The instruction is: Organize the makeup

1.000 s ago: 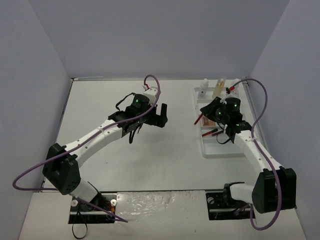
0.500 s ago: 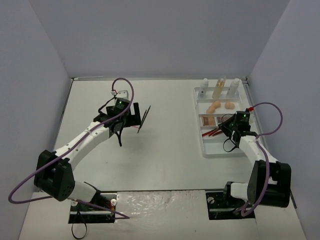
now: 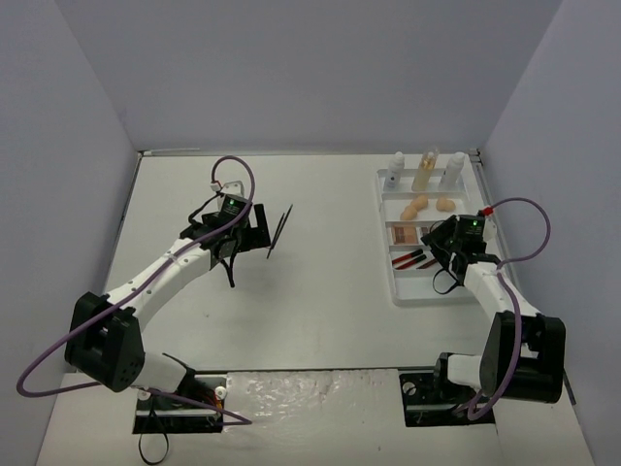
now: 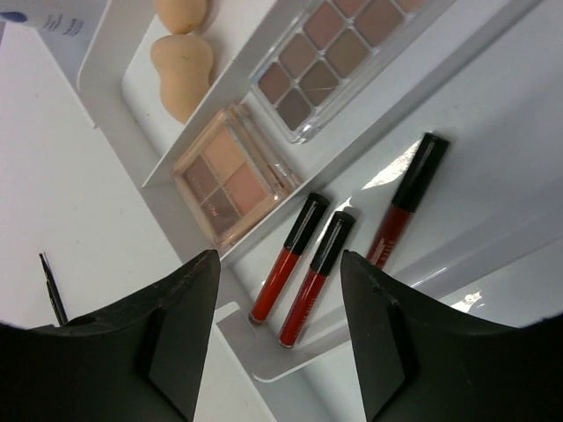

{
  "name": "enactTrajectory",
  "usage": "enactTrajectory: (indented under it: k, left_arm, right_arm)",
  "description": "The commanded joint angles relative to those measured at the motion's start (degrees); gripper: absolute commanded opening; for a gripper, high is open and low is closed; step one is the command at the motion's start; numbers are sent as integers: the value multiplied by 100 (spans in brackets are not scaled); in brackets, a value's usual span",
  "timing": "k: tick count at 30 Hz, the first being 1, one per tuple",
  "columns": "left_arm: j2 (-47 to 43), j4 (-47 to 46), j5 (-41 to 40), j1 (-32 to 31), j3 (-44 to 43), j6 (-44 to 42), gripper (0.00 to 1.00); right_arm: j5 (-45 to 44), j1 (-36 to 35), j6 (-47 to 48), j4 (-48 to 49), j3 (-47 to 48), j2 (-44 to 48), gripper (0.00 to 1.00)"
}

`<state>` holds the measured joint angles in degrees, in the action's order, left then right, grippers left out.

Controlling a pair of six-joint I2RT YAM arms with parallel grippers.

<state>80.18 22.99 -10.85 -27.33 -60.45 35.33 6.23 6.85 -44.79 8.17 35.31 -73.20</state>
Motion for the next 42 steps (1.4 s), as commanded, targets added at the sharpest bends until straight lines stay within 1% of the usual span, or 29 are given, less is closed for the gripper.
enactTrajectory:
  k: [1, 2, 3, 5, 6, 7, 8, 18, 22, 24, 26, 27, 32, 36, 39, 42]
  left_arm:
    - [3, -78, -93, 91, -242, 102, 93]
    - [63, -58, -93, 106, -248, 227, 90]
    - [124, -56, -91, 117, -252, 268, 89]
    - [352, -20, -78, 150, -338, 566, 80]
    - [435, 41, -121, 168, -385, 799, 72]
    - [573, 94, -167, 194, -477, 970, 68]
    - [701, 140, -196, 221, -573, 1104, 66]
    - [2113, 619, -346, 417, -1721, 2023, 65]
    - [2519, 824, -346, 491, -2036, 2273, 64]
    - [2621, 873, -398, 507, -2092, 2353, 63]
    - [2726, 892, -407, 537, -2121, 2436, 62]
    - [2761, 903, -390, 557, -2132, 2456, 61]
    - [2993, 1041, -339, 654, -2262, 2571, 56]
    - [3130, 1083, -312, 684, -2380, 2610, 49]
    - [3223, 1102, -286, 724, -2411, 2637, 46]
    - [3343, 1131, -219, 810, -2408, 2657, 40]
  right_arm:
    - [-203, -396, 620, -86, 634, 453, 56]
    - [-262, -568, 786, -121, 702, 479, 57]
    - [-275, -622, 822, -155, 768, 505, 58]
    - [-341, -965, 1048, -203, 936, 535, 61]
    - [-312, -1118, 1151, -227, 980, 526, 63]
    - [-247, -1184, 1210, -228, 1026, 520, 64]
    - [-182, -1218, 1262, -228, 1059, 510, 64]
    - [243, -1256, 1620, -229, 972, 634, 70]
    - [316, -1256, 1760, -245, 969, 812, 83]
    - [376, -1265, 1882, -288, 995, 916, 88]
    - [441, -1265, 1983, -316, 1032, 995, 97]
    - [451, -1265, 1995, -325, 1039, 1024, 99]
    - [453, -1340, 2091, -351, 1011, 1179, 100]
    - [397, -1455, 2149, -342, 979, 1202, 100]
    - [340, -1506, 2191, -344, 959, 1223, 100]
    - [300, -1543, 2226, -345, 923, 1264, 100]
